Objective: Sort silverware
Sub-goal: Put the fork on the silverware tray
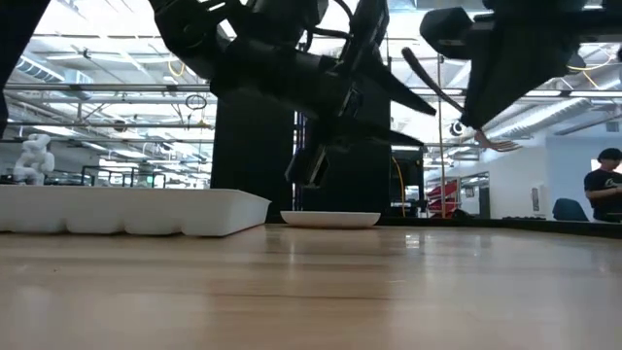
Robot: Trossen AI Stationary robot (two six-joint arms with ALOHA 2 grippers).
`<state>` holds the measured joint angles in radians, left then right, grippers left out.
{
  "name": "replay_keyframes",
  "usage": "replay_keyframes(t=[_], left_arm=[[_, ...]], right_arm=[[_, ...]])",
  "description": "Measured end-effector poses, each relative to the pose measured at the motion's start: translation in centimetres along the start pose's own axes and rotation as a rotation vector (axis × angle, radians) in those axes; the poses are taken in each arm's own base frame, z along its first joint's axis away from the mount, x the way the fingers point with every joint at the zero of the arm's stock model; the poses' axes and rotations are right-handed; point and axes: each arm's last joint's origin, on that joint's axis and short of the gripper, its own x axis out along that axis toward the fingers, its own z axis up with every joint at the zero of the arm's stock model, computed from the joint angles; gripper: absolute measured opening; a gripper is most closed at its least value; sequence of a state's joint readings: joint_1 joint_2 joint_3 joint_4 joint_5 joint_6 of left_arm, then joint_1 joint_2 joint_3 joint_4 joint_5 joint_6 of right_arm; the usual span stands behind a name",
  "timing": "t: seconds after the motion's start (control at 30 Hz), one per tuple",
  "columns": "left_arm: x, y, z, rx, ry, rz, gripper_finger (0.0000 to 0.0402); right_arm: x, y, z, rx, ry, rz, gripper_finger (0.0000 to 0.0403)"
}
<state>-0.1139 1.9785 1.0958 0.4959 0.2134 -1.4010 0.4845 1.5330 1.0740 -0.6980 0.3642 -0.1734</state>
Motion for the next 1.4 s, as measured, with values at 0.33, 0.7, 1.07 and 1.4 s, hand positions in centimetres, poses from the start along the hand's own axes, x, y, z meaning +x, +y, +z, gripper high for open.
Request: replay_keyframes(t=[0.33,0.7,1.07,1.4], left_arm=[[0.0,-0.2,0.1,0.003,-0.002,-0.018,0.0122],[0.0,-0.3,0.2,0.007,-0.002,-0.029,0.0122],[0.0,-0.4,0.0,0.037,0.034,-0.046,0.0122],[0.0,-0.4,0.0,0.058,0.035,-0.047,0.0122]], right_arm=[[0.5,-1.3,0.0,-0.014,-0.019,0.029,0.0000],[0.8,-2.3,0.0,-0.018,-0.035,0.014,0.0000],[1.2,-3.2,-0.1,-0.012,-0.045,0.016,0.0000],[1.2,-3.2,0.1,-0.023,-0.063,0.014,0.0000]])
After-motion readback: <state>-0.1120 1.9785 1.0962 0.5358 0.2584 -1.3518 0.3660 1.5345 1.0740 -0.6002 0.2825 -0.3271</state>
